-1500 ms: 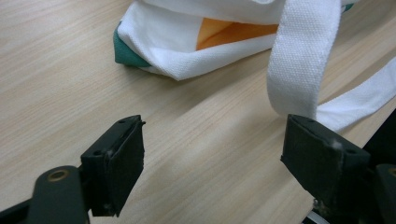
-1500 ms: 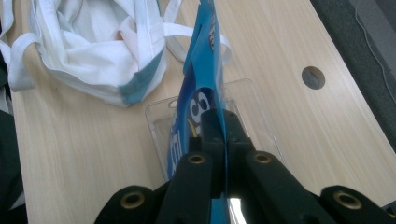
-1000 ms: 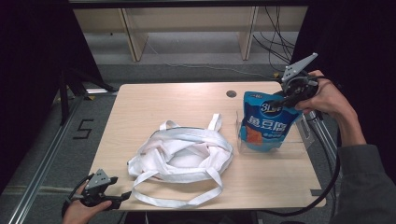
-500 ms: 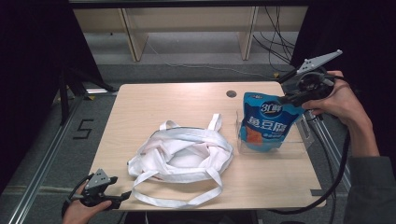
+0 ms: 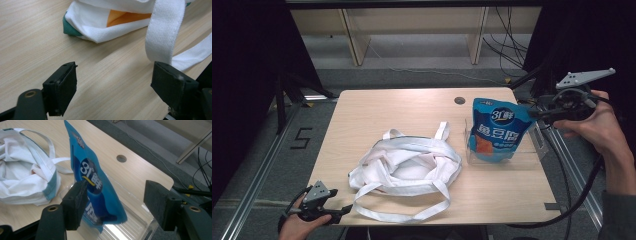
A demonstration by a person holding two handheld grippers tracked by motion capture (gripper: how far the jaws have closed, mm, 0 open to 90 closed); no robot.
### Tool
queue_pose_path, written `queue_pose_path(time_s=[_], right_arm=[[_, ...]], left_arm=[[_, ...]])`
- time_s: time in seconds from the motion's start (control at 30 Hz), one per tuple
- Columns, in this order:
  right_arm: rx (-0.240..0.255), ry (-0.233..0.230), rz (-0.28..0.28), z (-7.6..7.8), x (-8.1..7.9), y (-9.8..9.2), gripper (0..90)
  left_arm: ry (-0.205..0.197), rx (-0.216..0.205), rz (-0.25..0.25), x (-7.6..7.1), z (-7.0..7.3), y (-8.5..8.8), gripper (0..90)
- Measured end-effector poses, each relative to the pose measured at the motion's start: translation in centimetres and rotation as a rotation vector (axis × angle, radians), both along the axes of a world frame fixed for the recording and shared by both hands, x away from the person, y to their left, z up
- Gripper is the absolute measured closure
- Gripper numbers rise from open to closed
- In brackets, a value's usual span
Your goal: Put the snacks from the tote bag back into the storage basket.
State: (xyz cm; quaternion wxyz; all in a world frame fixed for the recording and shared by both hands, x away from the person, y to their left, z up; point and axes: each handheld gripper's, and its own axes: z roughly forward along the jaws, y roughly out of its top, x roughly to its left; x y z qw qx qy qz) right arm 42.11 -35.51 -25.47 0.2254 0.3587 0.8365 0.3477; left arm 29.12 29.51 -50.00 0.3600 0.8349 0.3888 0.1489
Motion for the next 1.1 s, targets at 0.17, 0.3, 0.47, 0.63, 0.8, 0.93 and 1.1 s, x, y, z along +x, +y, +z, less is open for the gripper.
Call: queue_pose_path(time_s=[0.17,0.3,0.47,0.63,0.8,0.93,1.1], right_arm=[[0.002,0.005,-0.038,-0.8,-1.3,-1.1,36.6],[0.014,-0.019,-0.063,-1.8,-2.2,-2.0,36.9],[0.036,0.006,-0.062,-3.3,-3.4,-2.8,39.1],[0.049,0.022,-0.062,-5.1,-3.8,-3.3,42.9],[0.066,0.055,-0.061,-6.8,-4.0,-3.2,54.8],[0.081,0.072,-0.056,-7.9,-4.1,-2.6,67.1],[0.064,0.095,-0.018,-9.4,-3.9,-1.8,85.1]], left_arm=[[-0.013,-0.008,0.002,0.0,-0.1,0.1,19.8],[-0.013,-0.008,0.001,0.0,-0.1,0.0,19.8],[-0.011,-0.005,0.002,0.0,-0.1,0.1,19.8],[-0.003,0.01,-0.007,0.1,-0.1,0.2,19.8],[-0.003,-0.022,0.03,0.0,-0.3,-0.1,19.8],[-0.003,0.01,-0.008,0.1,-0.1,0.2,19.8],[-0.012,-0.004,0.001,0.0,-0.1,0.1,19.8]])
